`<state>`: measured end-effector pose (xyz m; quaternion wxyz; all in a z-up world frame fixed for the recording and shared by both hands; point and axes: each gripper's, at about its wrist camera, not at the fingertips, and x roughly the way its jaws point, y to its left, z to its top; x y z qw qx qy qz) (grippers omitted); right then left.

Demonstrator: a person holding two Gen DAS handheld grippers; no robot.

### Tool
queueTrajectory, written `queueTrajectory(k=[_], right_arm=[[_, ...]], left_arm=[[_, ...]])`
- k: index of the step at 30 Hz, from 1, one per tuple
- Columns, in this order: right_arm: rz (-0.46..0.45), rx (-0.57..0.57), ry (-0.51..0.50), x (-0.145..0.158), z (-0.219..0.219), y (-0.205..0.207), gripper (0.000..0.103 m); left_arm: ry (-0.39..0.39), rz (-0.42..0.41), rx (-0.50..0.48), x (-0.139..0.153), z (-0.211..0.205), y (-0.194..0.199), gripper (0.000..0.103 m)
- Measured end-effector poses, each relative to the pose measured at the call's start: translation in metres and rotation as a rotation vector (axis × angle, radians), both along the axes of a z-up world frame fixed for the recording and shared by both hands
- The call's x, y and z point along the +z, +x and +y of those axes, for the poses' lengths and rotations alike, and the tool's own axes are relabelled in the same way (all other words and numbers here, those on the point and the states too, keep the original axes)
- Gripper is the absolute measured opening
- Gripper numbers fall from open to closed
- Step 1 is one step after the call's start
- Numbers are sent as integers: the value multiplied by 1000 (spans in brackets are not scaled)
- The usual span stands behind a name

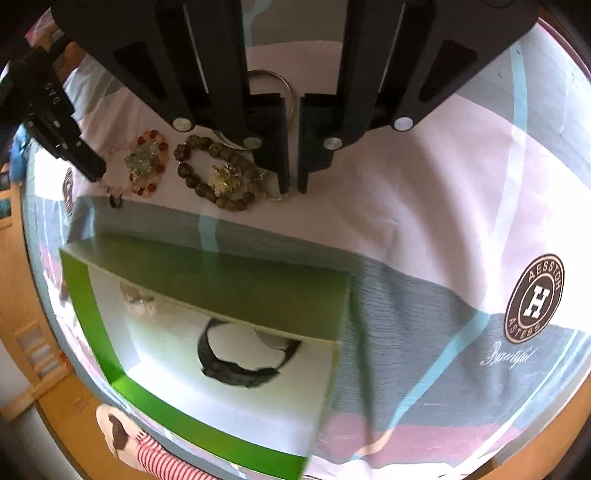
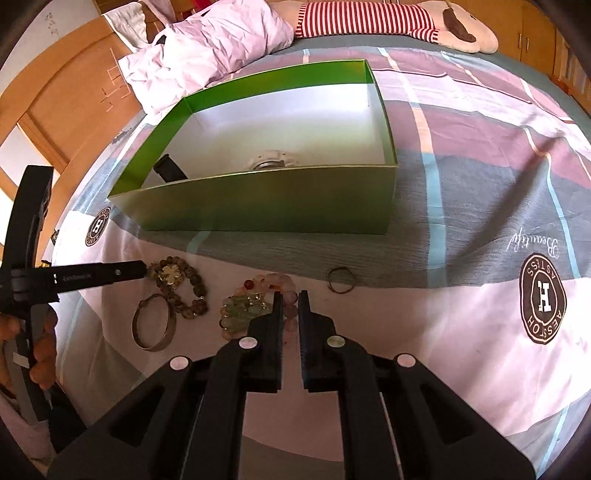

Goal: Organize jewelry
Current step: 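Move both open tools back over the remaining jewelry beside the box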

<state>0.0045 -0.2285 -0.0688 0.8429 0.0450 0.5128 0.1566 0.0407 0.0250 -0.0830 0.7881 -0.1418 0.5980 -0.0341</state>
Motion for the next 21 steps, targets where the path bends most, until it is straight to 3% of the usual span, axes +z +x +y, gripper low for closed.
queueTrajectory(k=[4,8,13,15,17,19,21], right_arm=[[10,-4,-8,-3,-1,1,8],[18,-11,-17,-6,-2,2,11],[-5,-73,-54,-4,-13,6,11],[-14,-99,-69,-6,-17,7,31],[-21,-111,-81,-8,-17,7,45],[-29,-105,-104,-10,-15,8,47],[-51,-99,-136,-12,-11,9,46]], left_arm=[[-4,-18,18,4,3,2,9],[-8,-23,1,4,-2,0,21],[17,-3,-28,-6,-13,3,21],[30,7,-27,-10,-16,4,21],[39,7,-22,-10,-14,5,18],[48,16,9,-11,-9,5,8],[34,18,53,-11,0,5,6]])
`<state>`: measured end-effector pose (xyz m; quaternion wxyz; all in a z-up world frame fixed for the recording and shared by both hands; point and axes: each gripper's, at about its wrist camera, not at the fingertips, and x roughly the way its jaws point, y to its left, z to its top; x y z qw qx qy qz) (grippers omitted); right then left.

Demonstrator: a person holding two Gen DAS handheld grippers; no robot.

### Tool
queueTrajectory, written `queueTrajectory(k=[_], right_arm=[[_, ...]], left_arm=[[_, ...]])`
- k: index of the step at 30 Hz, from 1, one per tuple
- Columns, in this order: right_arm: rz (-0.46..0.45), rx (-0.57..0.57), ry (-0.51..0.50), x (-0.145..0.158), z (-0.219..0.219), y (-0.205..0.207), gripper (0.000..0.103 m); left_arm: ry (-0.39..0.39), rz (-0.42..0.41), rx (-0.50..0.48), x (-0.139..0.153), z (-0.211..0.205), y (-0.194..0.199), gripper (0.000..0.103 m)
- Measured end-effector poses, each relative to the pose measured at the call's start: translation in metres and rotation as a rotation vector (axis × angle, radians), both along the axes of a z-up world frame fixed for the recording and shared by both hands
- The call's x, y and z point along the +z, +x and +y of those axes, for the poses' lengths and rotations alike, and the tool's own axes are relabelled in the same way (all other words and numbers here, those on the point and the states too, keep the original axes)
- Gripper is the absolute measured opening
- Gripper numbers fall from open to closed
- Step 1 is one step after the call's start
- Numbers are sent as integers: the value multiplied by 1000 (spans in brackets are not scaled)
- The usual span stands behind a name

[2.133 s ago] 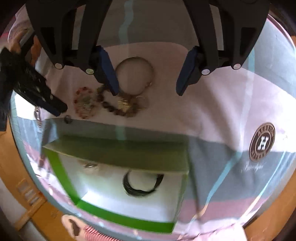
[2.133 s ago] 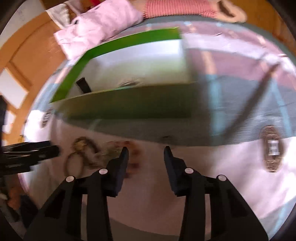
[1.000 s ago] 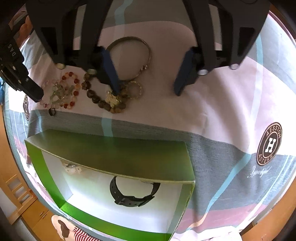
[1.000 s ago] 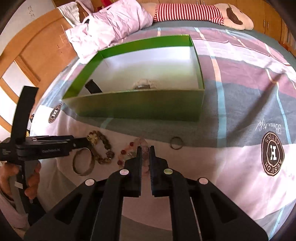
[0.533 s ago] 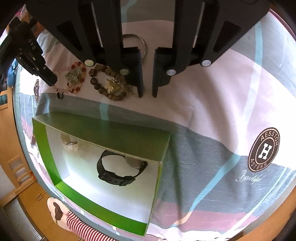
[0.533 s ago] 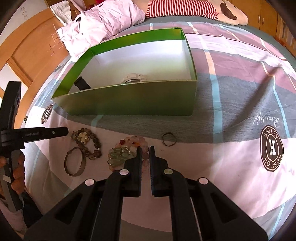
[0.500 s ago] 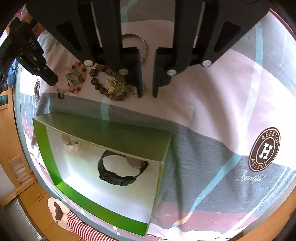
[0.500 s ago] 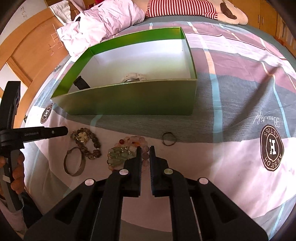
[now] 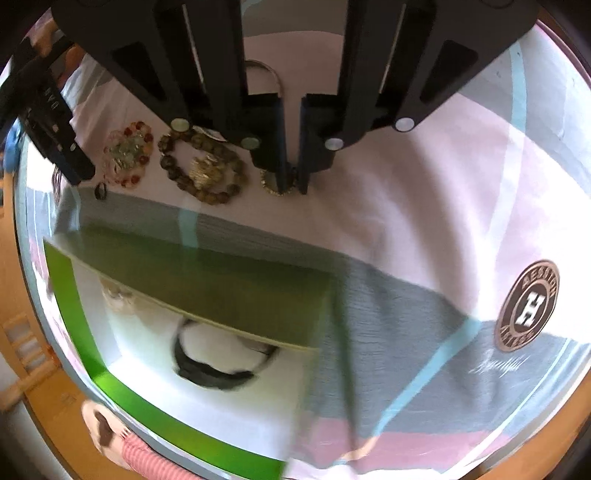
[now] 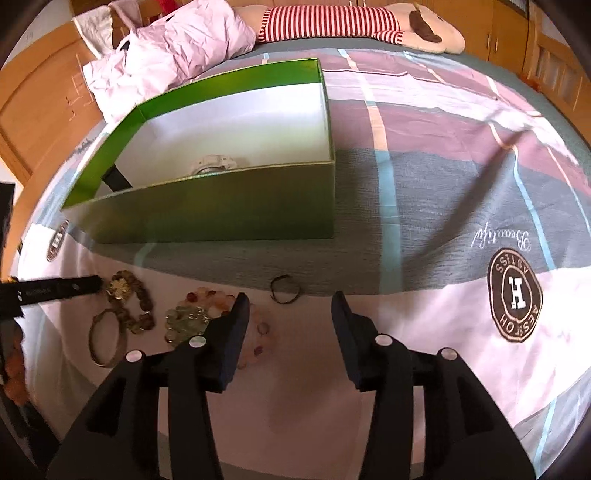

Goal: Organize jewelry

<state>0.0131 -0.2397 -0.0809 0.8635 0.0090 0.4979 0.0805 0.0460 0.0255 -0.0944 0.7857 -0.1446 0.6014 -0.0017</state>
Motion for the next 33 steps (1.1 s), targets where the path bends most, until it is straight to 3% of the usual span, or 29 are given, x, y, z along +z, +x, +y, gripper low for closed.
queueTrajectory(k=[7,8,9,10,12,14,21,27,33], right_arm=[[-17,54,-69,-15,16,10,44],[-5,56,-55,-17,16,11,28],[4,49,-47,-17,16,12,21],[5,42,-32,-16,14,13,21],[20,29,9,-13,9,14,21],[30,17,33,-13,5,14,21],[25,18,32,-13,6,11,21],[2,12,40,-7,1,8,21],[2,7,37,-6,-1,6,21]], left_arm=[[-13,10,59,4,23,-1,6],[-27,11,63,4,25,-1,6],[-40,9,68,5,29,-2,7],[-49,5,72,7,31,-2,9],[-58,-14,73,12,35,-6,19],[-48,-35,61,17,35,-9,37],[27,-22,-10,9,13,-5,37],[79,-25,-8,7,12,-5,21],[126,-60,-29,16,5,-9,21]])
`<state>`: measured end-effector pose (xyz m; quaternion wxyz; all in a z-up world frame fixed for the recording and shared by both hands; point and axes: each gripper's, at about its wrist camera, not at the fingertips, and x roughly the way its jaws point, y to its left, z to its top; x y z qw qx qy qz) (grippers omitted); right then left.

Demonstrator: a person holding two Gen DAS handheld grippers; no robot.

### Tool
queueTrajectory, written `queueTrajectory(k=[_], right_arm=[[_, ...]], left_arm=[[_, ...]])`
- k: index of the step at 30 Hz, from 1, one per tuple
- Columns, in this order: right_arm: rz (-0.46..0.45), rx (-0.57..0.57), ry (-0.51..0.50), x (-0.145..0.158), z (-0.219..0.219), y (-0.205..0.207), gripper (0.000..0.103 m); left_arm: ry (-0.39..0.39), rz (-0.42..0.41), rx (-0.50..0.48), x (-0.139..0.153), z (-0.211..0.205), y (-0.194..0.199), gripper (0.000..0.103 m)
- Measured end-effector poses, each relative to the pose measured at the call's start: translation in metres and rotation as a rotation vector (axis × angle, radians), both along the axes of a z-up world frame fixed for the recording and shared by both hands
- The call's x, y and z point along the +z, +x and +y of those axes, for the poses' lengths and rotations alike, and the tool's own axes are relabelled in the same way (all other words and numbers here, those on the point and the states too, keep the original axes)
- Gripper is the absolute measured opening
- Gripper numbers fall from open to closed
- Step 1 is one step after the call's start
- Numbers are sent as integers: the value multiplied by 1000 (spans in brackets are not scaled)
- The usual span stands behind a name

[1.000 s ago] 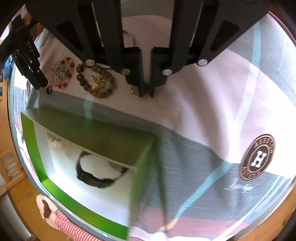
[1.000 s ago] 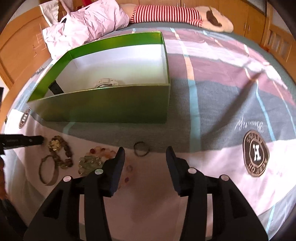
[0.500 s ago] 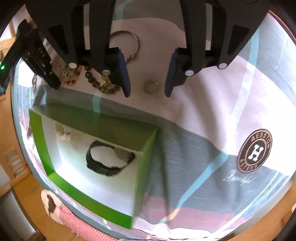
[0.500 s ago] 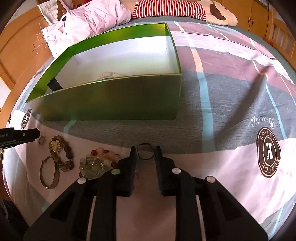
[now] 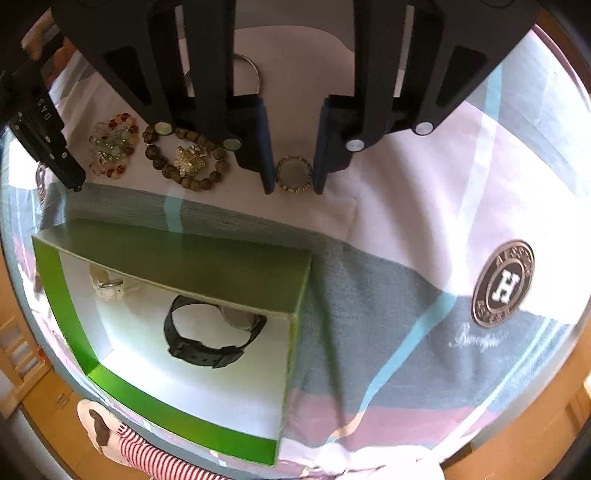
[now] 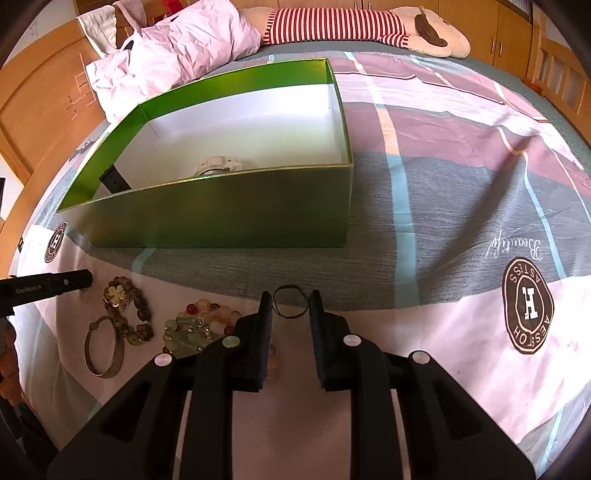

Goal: Organize jewelry

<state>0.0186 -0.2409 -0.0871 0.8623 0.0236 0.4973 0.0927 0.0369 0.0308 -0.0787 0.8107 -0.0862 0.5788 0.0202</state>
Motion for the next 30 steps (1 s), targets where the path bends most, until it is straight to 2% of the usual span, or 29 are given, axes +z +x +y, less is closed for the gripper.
queueTrajectory(k=[6,17,30], right_arm=[[-2,4,-15,-2,4,1,21],[-11,16,-30,-6,10,0,21],[-15,16,-25,-6,10,-2,21]], left_arm=[[49,-33,-39,9,-13,-5,21],[65,-79,-80,22,-24,-12,21],[76,-76,-99,21,-32,-13,21]])
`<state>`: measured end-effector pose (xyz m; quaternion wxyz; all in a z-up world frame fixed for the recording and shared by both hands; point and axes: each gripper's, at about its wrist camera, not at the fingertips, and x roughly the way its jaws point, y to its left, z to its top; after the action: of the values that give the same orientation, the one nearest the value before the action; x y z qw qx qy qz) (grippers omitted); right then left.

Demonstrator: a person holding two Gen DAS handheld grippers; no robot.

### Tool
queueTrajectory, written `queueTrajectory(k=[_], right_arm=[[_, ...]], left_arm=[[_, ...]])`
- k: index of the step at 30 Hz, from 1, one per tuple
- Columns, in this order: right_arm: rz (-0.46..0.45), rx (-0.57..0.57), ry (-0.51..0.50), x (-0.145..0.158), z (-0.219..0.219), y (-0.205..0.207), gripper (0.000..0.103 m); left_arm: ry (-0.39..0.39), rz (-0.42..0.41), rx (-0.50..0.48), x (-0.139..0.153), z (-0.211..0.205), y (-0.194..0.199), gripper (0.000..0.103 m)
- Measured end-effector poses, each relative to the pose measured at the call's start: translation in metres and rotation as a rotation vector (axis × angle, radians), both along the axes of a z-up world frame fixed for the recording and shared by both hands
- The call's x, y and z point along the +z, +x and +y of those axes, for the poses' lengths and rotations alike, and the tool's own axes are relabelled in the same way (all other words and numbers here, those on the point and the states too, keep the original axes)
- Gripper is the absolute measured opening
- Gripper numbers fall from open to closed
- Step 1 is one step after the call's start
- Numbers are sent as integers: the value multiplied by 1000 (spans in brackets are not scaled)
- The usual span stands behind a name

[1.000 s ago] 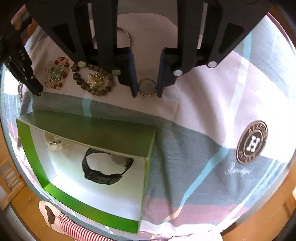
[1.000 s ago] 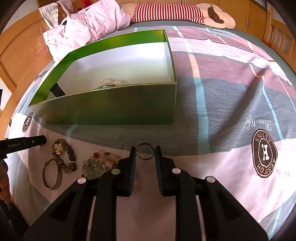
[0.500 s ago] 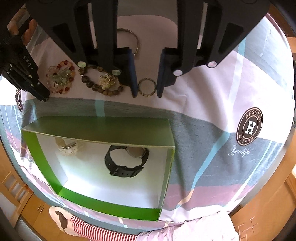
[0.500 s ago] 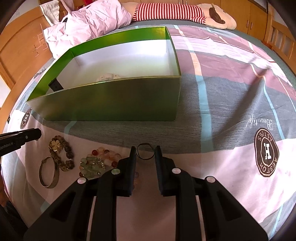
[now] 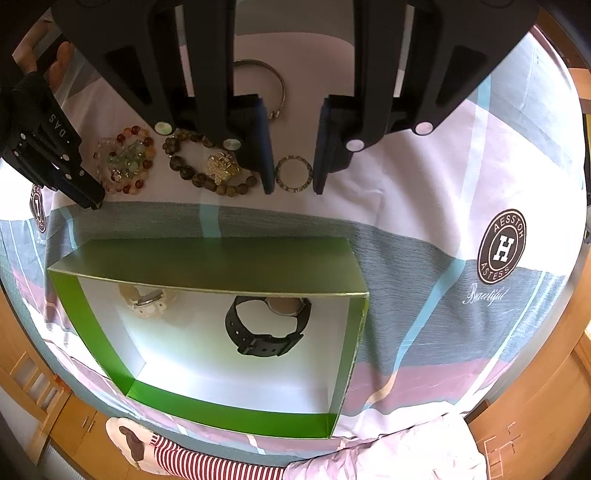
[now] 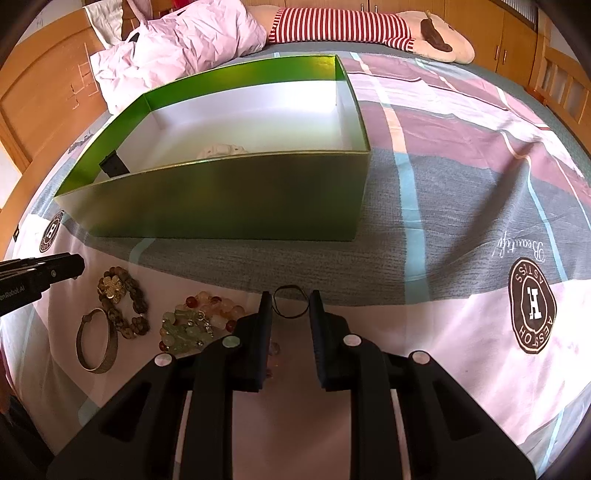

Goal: Organize jewelry

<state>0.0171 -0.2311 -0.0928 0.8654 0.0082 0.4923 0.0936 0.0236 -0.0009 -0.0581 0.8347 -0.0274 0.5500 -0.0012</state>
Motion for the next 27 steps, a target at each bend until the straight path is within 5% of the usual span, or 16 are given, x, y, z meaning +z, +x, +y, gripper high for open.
queueTrajectory(k=[27], right_arm=[[-14,18,13,5,-3,0,21]], left_arm=[[9,-13,-14,1,-4,-1,21]])
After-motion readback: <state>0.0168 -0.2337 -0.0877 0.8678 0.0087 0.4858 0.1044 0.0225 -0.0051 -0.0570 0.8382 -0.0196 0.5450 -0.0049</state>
